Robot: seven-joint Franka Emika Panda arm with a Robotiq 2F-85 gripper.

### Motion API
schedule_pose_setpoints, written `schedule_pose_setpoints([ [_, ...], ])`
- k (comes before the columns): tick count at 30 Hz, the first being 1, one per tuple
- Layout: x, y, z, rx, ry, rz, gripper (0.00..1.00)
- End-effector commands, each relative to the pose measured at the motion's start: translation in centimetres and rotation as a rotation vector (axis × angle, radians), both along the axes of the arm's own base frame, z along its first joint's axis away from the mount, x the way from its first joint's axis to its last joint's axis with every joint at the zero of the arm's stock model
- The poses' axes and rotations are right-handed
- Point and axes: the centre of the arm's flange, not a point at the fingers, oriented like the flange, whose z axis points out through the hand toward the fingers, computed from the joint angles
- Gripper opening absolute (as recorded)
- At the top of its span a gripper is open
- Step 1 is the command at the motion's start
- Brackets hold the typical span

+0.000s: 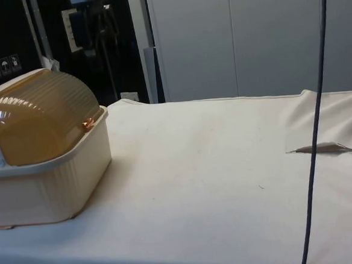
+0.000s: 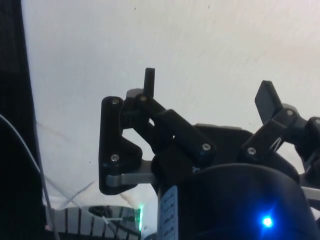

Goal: Open the lid, then close it.

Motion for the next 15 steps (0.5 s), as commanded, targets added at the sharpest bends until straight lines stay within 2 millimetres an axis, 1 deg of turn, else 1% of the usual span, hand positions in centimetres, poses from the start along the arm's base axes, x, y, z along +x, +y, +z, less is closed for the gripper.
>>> schedule_pose_setpoints([
  [1, -0.1, -0.1, -0.1, -0.001, -0.022, 0.008, 1.00],
  [7, -0.4, -0.3, -1.0, 0.002, -0.056, 0.030, 1.00],
  [8, -0.3, -0.2, -1.0, 0.004, -0.036, 0.024, 1.00],
  [9, -0.4, -0.3, -1.0, 0.002, -0.056, 0.030, 1.00],
  [15, -0.9, -0.7, -2.7, 0.005, -0.081, 0.058, 1.00],
])
